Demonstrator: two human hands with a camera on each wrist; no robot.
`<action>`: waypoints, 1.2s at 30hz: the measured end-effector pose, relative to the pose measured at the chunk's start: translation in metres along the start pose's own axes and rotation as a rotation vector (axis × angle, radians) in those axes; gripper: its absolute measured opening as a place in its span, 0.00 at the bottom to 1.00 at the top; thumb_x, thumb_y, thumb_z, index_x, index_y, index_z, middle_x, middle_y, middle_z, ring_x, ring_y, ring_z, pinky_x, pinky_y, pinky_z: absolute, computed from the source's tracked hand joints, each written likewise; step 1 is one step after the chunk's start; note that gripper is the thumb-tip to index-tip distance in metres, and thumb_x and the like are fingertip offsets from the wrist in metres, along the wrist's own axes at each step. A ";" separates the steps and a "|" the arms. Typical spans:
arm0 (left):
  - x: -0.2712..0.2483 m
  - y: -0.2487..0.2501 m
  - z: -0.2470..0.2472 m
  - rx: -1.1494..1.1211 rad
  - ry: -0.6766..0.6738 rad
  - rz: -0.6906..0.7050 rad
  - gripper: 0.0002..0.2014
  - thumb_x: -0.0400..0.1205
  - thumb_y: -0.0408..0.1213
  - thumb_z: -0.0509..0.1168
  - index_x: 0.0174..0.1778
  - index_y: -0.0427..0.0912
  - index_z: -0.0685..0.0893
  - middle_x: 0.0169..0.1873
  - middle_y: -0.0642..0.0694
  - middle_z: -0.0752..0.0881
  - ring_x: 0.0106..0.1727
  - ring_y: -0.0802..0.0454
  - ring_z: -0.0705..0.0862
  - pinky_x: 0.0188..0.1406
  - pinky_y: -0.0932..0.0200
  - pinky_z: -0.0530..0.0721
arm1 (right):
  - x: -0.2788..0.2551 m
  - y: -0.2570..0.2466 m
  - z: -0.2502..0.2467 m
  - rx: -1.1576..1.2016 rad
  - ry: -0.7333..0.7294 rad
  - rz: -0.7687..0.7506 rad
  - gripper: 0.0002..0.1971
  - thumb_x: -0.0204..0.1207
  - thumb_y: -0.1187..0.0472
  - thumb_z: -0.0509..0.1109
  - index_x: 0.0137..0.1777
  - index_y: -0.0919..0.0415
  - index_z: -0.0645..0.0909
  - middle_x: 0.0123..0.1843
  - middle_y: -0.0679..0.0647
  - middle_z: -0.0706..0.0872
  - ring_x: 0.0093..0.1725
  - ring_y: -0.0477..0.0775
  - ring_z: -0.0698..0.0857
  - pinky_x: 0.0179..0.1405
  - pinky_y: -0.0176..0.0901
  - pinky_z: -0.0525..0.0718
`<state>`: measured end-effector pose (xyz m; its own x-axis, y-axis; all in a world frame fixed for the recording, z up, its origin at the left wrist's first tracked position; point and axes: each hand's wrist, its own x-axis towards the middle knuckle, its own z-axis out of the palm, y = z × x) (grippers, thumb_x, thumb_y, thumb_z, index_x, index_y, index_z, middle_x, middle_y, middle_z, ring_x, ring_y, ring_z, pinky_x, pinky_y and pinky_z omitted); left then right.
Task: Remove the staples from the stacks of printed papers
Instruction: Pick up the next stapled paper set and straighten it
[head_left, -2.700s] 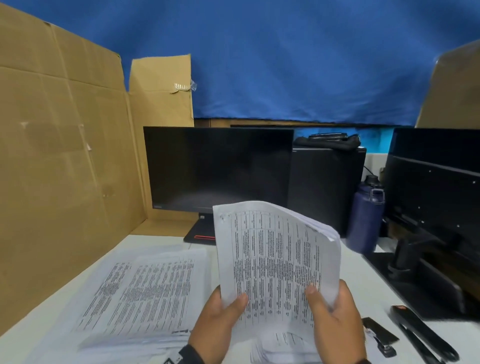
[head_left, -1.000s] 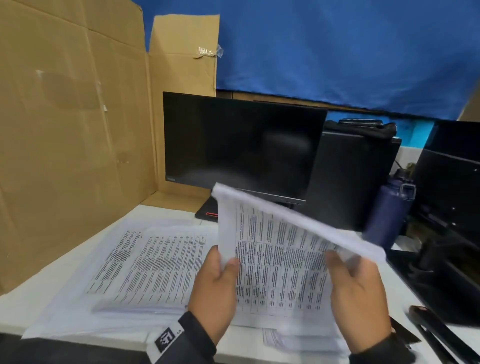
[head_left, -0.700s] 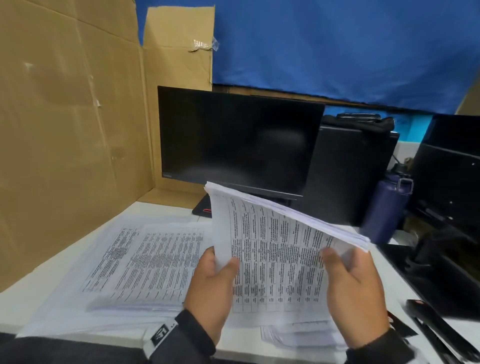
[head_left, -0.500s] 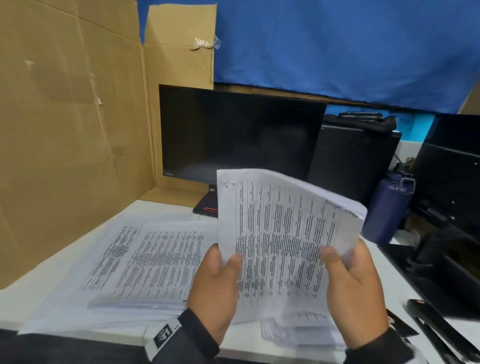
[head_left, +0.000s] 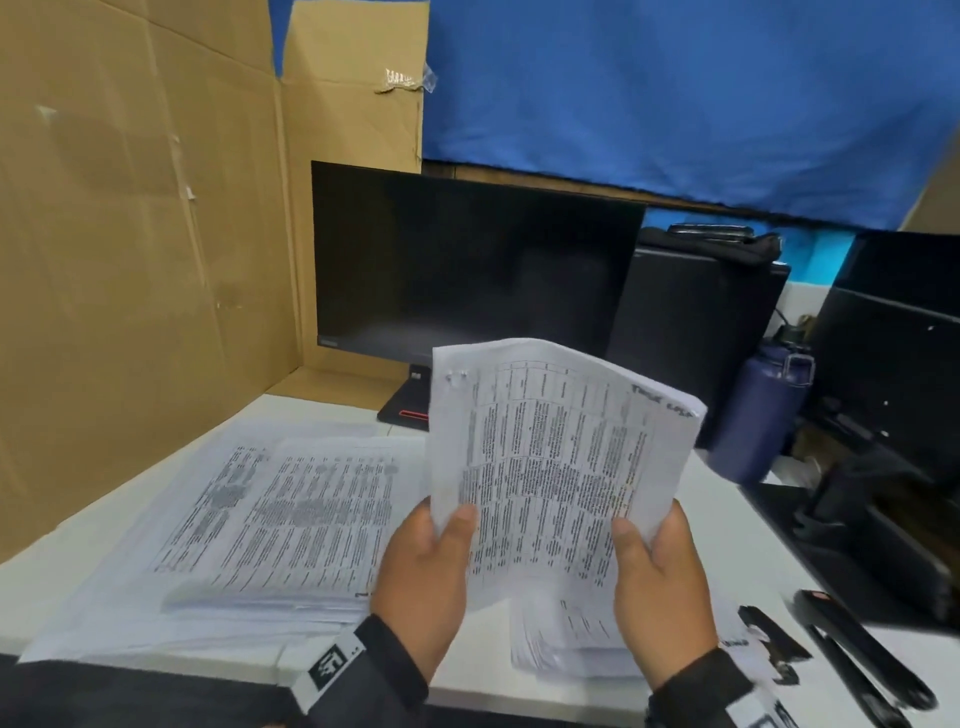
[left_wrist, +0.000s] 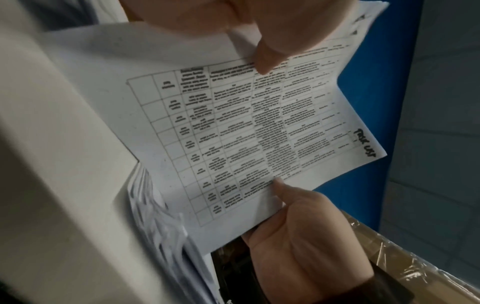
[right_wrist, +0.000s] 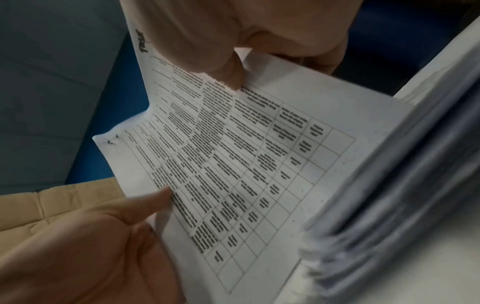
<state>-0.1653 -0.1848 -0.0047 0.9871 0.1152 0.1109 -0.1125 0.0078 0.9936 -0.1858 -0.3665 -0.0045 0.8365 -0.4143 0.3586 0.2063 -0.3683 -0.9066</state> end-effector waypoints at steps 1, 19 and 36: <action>0.000 0.004 -0.002 0.042 0.000 0.021 0.10 0.89 0.46 0.62 0.52 0.52 0.88 0.42 0.55 0.92 0.49 0.57 0.89 0.47 0.56 0.83 | 0.002 -0.003 -0.002 -0.001 -0.014 -0.022 0.14 0.86 0.67 0.62 0.58 0.43 0.77 0.55 0.37 0.88 0.55 0.31 0.85 0.49 0.26 0.78; 0.020 0.041 -0.065 0.168 -0.173 -0.180 0.11 0.89 0.35 0.64 0.54 0.47 0.93 0.47 0.48 0.96 0.53 0.45 0.94 0.63 0.39 0.87 | 0.050 0.110 -0.185 -1.156 -0.086 0.566 0.22 0.85 0.42 0.54 0.67 0.54 0.78 0.69 0.57 0.83 0.66 0.59 0.82 0.71 0.52 0.76; -0.040 0.052 -0.036 0.866 -0.502 0.135 0.13 0.88 0.50 0.61 0.41 0.49 0.82 0.34 0.48 0.85 0.38 0.56 0.86 0.46 0.53 0.85 | -0.005 -0.062 -0.155 0.106 0.196 -0.074 0.31 0.81 0.27 0.54 0.71 0.47 0.78 0.72 0.55 0.83 0.69 0.54 0.83 0.72 0.55 0.81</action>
<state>-0.2143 -0.1536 0.0415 0.9282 -0.3715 0.0212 -0.3029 -0.7215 0.6226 -0.2814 -0.4708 0.0849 0.7044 -0.5473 0.4520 0.3240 -0.3187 -0.8908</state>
